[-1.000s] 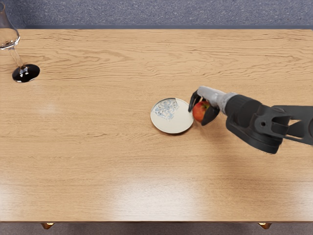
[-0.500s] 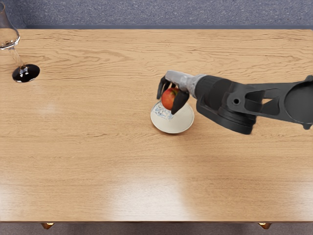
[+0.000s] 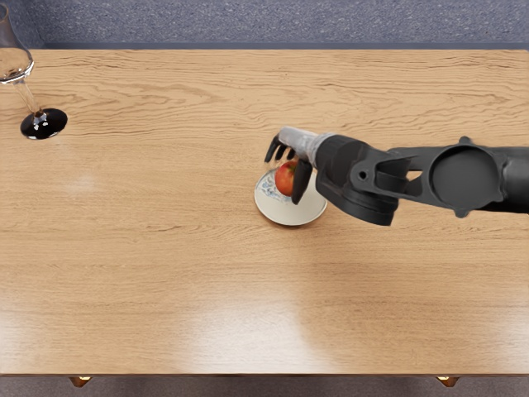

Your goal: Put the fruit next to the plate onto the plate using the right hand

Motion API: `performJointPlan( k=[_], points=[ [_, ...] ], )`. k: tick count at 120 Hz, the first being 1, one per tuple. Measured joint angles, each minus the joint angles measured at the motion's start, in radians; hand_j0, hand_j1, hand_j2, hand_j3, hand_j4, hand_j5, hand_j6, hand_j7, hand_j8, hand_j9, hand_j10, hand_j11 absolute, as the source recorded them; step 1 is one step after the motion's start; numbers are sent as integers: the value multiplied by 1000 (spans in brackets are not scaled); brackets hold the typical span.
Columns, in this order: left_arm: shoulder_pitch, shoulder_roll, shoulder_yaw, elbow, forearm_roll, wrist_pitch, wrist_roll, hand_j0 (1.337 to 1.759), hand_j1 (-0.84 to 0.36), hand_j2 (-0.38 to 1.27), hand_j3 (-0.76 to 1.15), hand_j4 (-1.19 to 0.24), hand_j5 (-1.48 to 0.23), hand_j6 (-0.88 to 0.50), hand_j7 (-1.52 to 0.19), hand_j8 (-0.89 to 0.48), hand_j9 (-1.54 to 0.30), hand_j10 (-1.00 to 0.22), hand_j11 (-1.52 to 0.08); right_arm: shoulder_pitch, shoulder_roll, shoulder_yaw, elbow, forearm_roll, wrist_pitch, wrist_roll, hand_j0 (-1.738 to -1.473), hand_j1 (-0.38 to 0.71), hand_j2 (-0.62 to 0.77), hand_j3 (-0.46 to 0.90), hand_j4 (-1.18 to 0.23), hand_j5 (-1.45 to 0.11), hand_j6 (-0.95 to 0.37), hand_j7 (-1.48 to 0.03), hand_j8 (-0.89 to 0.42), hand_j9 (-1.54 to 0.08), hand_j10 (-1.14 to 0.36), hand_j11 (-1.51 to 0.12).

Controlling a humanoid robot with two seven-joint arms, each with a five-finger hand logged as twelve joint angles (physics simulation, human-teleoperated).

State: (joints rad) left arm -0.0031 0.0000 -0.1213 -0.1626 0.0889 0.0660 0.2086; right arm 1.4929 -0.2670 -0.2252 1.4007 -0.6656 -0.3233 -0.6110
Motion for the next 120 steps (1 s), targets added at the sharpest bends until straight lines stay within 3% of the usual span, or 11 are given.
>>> performJointPlan(
  k=[18, 29, 45, 63, 77, 96, 120],
  points=[
    [0, 0, 0, 0, 0, 0, 0, 1658, 349, 0, 0, 0, 0, -1, 0, 0, 0, 0, 0, 5, 5, 13, -3, 29, 18, 0, -1657, -168, 43, 0, -196, -275, -124, -263, -94, -275, -129, -278],
    [1, 0, 0, 0, 0, 0, 0, 1658, 349, 0, 0, 0, 0, -1, 0, 0, 0, 0, 0, -47, 4, 175, -3, 129, 123, 0, -1657, -234, 28, 0, -126, -175, -80, -168, -60, -175, -83, -178],
    [0, 0, 0, 0, 0, 0, 0, 1658, 349, 0, 0, 0, 0, -1, 0, 0, 0, 0, 0, -229, 23, 548, -52, 471, 489, 0, -1658, -289, 15, 0, -66, -91, -42, -87, -32, -91, -43, -92],
    [0, 0, 0, 0, 0, 0, 0, 1658, 349, 0, 0, 0, 0, -1, 0, 0, 0, 0, 0, -364, 3, 715, -91, 886, 821, 0, -1658, -320, 7, 0, -32, -44, -20, -42, -15, -44, -21, -44],
    [0, 0, 0, 0, 0, 0, 0, 1658, 349, 0, 0, 0, 0, -1, 0, -1, 0, 0, 0, -469, -129, 756, -101, 1052, 897, 0, -1658, -333, 4, 0, -18, -25, -11, -24, -8, -25, -12, -25],
    [1, 0, -1, 0, -1, 0, 0, 1658, 349, 0, 0, 0, 0, -1, 0, 0, 0, 0, 0, -556, -415, 765, -104, 1146, 926, 0, -1658, -342, 2, 0, -7, -11, -4, -11, -3, -11, -5, -11],
    [-20, 0, 0, 2, -1, 0, 0, 1658, 349, 0, 0, 0, 0, -1, 0, 0, 0, 0, 0, -620, -595, 763, -105, 1174, 933, 0, -1658, -346, 1, 0, -1, -4, 1, -4, 1, -4, 0, -4]
  ],
)
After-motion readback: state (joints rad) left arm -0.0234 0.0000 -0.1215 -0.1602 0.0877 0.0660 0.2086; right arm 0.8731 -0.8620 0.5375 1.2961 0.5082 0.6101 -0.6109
